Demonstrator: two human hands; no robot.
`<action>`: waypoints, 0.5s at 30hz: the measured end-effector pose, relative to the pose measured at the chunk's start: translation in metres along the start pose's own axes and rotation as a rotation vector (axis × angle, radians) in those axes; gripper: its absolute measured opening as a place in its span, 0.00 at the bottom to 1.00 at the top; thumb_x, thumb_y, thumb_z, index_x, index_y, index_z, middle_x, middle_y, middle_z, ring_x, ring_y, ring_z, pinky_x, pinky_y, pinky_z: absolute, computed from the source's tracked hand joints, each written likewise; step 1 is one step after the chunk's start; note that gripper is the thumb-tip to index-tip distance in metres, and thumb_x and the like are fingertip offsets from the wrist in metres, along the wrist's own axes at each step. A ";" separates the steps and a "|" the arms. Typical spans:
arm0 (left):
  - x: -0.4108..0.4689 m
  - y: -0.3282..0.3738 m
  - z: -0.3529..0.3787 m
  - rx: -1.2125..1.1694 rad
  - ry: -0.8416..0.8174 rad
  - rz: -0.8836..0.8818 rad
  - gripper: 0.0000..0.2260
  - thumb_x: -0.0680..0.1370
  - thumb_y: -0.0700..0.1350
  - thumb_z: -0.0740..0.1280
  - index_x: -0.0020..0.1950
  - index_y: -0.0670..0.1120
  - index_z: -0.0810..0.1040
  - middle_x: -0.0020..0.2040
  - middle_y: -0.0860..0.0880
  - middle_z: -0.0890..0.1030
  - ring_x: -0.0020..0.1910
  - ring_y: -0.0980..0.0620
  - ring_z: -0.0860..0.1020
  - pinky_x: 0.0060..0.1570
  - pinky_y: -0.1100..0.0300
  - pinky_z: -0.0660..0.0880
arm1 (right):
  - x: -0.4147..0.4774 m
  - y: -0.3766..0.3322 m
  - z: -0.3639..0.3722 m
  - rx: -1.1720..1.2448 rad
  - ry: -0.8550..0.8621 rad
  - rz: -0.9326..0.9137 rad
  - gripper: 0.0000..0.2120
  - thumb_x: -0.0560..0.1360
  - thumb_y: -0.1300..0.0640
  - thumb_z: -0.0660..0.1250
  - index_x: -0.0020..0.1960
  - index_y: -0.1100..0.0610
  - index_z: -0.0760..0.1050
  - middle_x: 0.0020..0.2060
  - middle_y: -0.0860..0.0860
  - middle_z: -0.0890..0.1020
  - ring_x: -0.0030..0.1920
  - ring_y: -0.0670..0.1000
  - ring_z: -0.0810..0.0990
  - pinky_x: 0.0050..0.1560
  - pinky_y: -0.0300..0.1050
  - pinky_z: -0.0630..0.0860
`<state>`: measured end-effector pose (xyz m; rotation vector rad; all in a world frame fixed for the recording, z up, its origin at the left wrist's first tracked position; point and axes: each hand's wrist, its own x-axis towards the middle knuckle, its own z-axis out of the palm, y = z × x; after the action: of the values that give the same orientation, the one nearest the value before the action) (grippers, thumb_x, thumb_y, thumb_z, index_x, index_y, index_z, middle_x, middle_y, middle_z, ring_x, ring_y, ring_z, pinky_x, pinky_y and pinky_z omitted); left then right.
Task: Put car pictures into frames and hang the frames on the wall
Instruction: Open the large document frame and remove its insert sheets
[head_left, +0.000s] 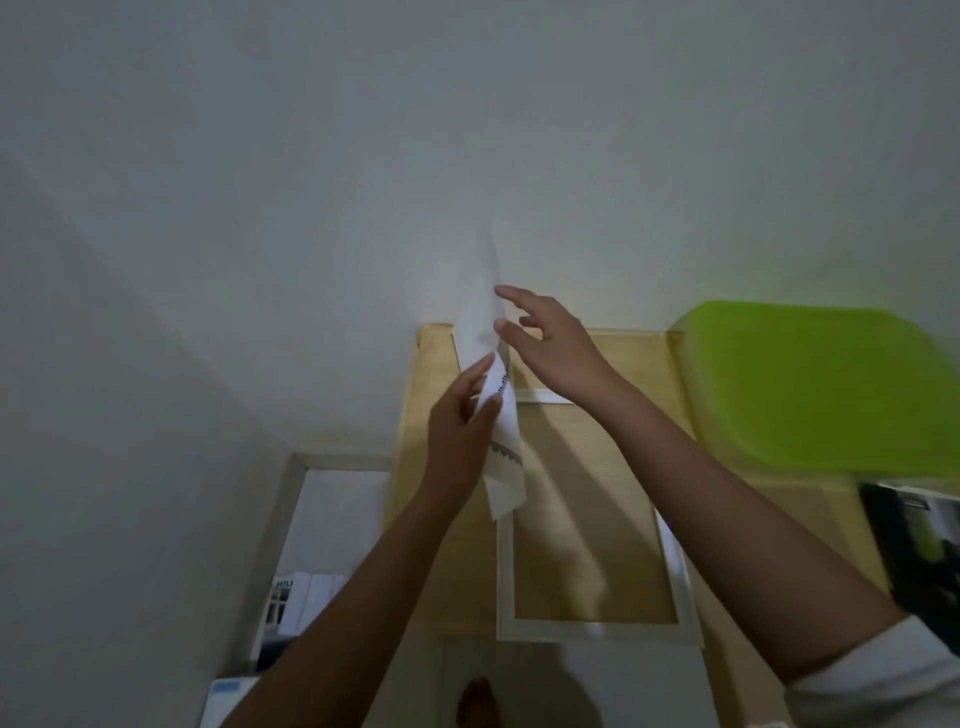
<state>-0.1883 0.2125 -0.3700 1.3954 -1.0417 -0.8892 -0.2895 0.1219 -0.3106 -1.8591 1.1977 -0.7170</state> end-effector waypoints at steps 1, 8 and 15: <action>-0.002 -0.001 0.008 -0.010 -0.026 -0.004 0.17 0.77 0.40 0.64 0.66 0.48 0.72 0.61 0.49 0.78 0.52 0.60 0.78 0.52 0.68 0.74 | 0.000 0.004 -0.005 -0.051 -0.014 0.010 0.19 0.78 0.52 0.61 0.69 0.48 0.67 0.66 0.53 0.70 0.65 0.50 0.70 0.63 0.41 0.65; -0.026 -0.016 0.057 -0.037 -0.184 -0.048 0.17 0.77 0.40 0.64 0.65 0.52 0.72 0.59 0.48 0.78 0.54 0.56 0.78 0.50 0.72 0.73 | -0.018 0.055 -0.036 -0.215 0.006 0.245 0.22 0.77 0.56 0.62 0.70 0.58 0.65 0.68 0.56 0.70 0.65 0.55 0.72 0.63 0.43 0.65; -0.053 -0.044 0.103 0.000 -0.480 -0.220 0.13 0.80 0.45 0.59 0.64 0.53 0.73 0.60 0.52 0.77 0.56 0.63 0.75 0.57 0.65 0.72 | -0.059 0.131 -0.056 -0.194 0.055 0.446 0.26 0.71 0.70 0.60 0.68 0.60 0.68 0.67 0.57 0.72 0.62 0.57 0.74 0.61 0.42 0.69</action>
<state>-0.2975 0.2283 -0.4258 1.3445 -1.2554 -1.4341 -0.4184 0.1273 -0.3945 -1.6411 1.6949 -0.4159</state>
